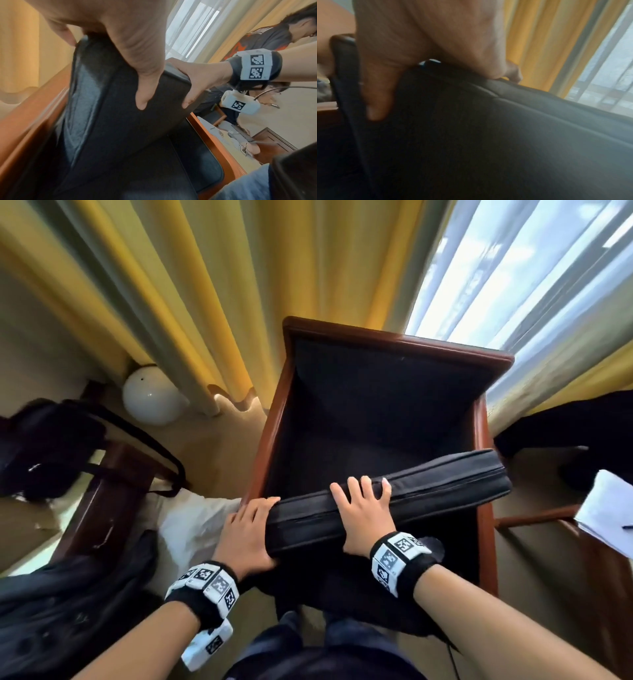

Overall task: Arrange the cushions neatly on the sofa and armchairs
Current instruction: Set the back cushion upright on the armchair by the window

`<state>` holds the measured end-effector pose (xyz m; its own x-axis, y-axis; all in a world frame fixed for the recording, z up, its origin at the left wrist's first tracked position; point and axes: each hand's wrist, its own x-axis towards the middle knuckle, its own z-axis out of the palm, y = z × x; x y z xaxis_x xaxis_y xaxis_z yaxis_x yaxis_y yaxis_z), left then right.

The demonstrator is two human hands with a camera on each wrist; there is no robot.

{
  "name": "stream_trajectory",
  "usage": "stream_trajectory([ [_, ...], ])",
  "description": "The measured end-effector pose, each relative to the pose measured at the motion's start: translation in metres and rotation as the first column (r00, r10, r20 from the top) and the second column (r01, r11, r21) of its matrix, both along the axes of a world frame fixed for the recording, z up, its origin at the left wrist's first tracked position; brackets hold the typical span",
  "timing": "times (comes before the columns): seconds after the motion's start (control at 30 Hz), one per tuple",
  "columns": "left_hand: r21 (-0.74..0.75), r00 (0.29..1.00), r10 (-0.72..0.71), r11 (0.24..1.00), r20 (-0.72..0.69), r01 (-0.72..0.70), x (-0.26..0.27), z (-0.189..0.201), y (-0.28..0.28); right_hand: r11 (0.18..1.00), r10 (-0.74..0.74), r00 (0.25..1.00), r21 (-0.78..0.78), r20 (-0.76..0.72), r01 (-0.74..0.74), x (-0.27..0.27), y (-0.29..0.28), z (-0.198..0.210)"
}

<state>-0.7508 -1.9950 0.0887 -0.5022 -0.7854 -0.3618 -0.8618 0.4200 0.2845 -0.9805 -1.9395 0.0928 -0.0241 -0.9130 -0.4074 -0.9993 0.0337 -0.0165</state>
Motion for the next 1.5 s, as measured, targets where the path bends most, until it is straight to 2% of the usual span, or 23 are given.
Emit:
stream_trajectory([
  [0.13,0.038,0.999,0.017,0.999,-0.033,-0.016,-0.004,0.003,0.004,0.985,-0.019,0.999,-0.169,0.029,0.024,0.001,0.015,-0.011],
  [0.23,0.024,0.996,-0.017,1.000,-0.088,0.019,-0.018,0.018,-0.002,0.954,-0.046,0.996,-0.293,0.079,0.067,-0.014,0.017,-0.004],
  [0.4,-0.073,0.962,-0.091,0.995,-0.257,0.074,-0.071,0.094,-0.028,0.906,-0.196,0.960,-0.338,0.202,0.256,-0.065,0.003,0.047],
  [0.47,-0.104,0.940,-0.149,0.987,-0.307,0.122,-0.098,0.134,-0.034,0.866,-0.261,0.911,-0.339,0.320,0.367,-0.087,-0.002,0.073],
  [0.57,-0.175,0.900,-0.222,0.971,-0.376,0.166,-0.132,0.190,-0.039,0.764,-0.312,0.793,-0.357,0.523,0.537,-0.116,0.002,0.106],
  [0.7,-0.240,0.862,-0.285,0.951,-0.420,0.198,-0.163,0.239,-0.049,0.642,-0.359,0.631,-0.309,0.687,0.702,-0.120,0.010,0.115],
  [0.77,-0.248,0.852,-0.321,0.940,-0.413,0.233,-0.169,0.234,-0.051,0.621,-0.402,0.551,-0.225,0.731,0.751,-0.110,0.014,0.101],
  [0.83,-0.234,0.859,-0.361,0.928,-0.363,0.291,-0.169,0.213,-0.047,0.646,-0.420,0.508,-0.145,0.752,0.749,-0.095,0.019,0.080],
  [0.93,-0.206,0.872,-0.356,0.931,-0.336,0.301,-0.166,0.180,-0.038,0.693,-0.423,0.496,-0.081,0.758,0.716,-0.068,0.023,0.059],
  [1.07,-0.263,0.821,-0.394,0.915,-0.414,0.307,-0.167,0.169,-0.038,0.652,-0.381,0.472,-0.131,0.795,0.747,-0.064,0.022,0.062],
  [1.2,-0.259,0.809,-0.483,0.873,-0.334,0.413,-0.148,0.153,-0.054,0.636,-0.388,0.444,-0.114,0.807,0.763,-0.083,0.027,0.059],
  [1.27,-0.234,0.856,-0.442,0.892,-0.267,0.387,-0.121,0.135,-0.075,0.605,-0.441,0.399,-0.062,0.804,0.794,-0.092,0.033,0.059],
  [1.4,-0.146,0.966,-0.225,0.968,-0.128,0.206,-0.062,0.100,-0.111,0.509,-0.514,0.316,-0.012,0.798,0.860,-0.107,0.047,0.072],
  [1.47,-0.151,0.978,-0.180,0.975,-0.104,0.164,-0.055,0.092,-0.115,0.514,-0.478,0.340,-0.056,0.810,0.856,-0.110,0.047,0.090],
  [1.5,-0.168,0.978,-0.176,0.973,-0.108,0.157,-0.058,0.091,-0.114,0.539,-0.441,0.401,-0.120,0.803,0.833,-0.109,0.045,0.103],
])
